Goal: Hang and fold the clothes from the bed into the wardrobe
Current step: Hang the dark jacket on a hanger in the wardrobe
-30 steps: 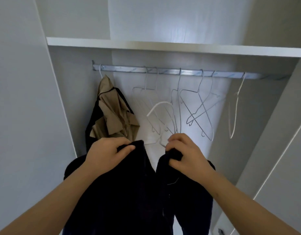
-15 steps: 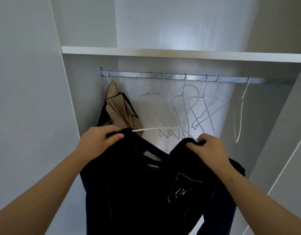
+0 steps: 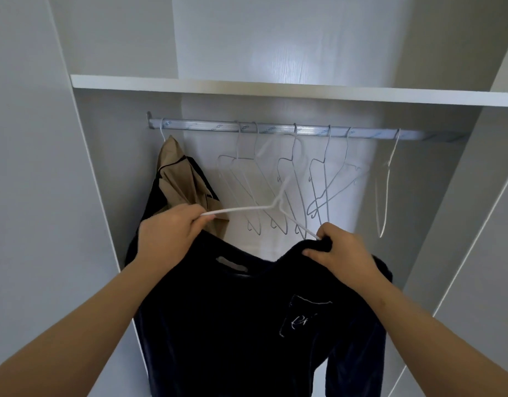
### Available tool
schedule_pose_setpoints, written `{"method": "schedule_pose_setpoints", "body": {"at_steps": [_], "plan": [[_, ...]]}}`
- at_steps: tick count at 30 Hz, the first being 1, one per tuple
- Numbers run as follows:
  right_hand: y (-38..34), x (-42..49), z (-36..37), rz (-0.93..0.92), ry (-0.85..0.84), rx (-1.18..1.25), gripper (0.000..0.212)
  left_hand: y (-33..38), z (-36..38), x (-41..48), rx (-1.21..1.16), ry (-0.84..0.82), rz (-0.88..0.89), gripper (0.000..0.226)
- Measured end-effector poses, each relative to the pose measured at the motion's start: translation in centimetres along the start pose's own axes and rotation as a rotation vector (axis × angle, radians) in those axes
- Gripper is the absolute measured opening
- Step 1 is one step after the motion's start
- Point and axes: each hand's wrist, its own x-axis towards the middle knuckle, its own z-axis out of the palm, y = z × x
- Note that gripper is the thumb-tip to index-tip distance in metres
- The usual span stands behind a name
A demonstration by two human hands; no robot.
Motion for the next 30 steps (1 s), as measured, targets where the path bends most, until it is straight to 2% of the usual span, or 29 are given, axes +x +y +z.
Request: {"method": "schedule_pose_setpoints", "body": {"at_steps": [2,4,7,9,12,14,16,18,19,21,23,25,27,30], "plan": [[1.3,0.3,-1.5,0.036,0.005,-0.058,0.025,-0.9,-0.2,-0.1,0.022,0.07,-0.055,0.041],[2.2,0.6,-2.4,0.078,0.009,-0.14,0.02,-1.4,-0.2,0.0,0.006,0.11,-0.07,0.031],[1.4,1.1,-1.9,0.028,0.017,-0.229,0.035,-0.6,0.6,0.2,-0.061,0.132,-0.052,0.011],[0.0,1.4,-1.0,-0.057,-0.064,-0.157,0.039,-0.2,1.0,0.3,-0.132,0.103,-0.071,0.011],[-1.9,2.1,0.1,-0.091,-0.161,0.033,0.018,0.1,1.3,0.2,-0.21,0.076,-0.104,0.009],[-2.7,2.4,0.5,-0.09,-0.171,0.14,0.037,0.3,1.3,0.2,-0.325,0.012,-0.101,0.005],[-3.1,2.6,0.9,-0.081,-0.168,0.25,0.048,0.2,0.9,0.6,-0.498,-0.201,-0.14,0.008],[-2.7,2.5,1.4,-0.072,-0.169,0.338,0.051,-0.5,0.1,1.5,-0.693,-0.584,-0.278,0.006],[-2.4,2.4,1.6,-0.074,-0.185,0.365,0.051,-0.8,-0.3,2.0,-0.784,-0.78,-0.389,0.015],[-1.9,2.1,2.1,-0.094,-0.227,0.377,0.052,-1.2,0.0,2.2,-0.769,-1.089,-0.592,0.048],[-1.8,2.1,2.4,-0.104,-0.232,0.387,0.054,-0.9,0.8,1.7,-0.633,-1.308,-0.606,0.051],[-1.9,2.2,2.6,-0.103,-0.239,0.41,0.054,-0.5,1.8,1.0,-0.664,-1.472,-0.552,0.046],[-2.0,2.3,2.7,-0.125,-0.256,0.398,0.052,-0.2,2.3,0.7,-0.751,-1.566,-0.504,0.026],[-2.0,2.4,2.5,-0.157,-0.283,0.353,0.043,0.3,2.9,0.1,-0.684,-1.547,-0.469,0.012]]}}
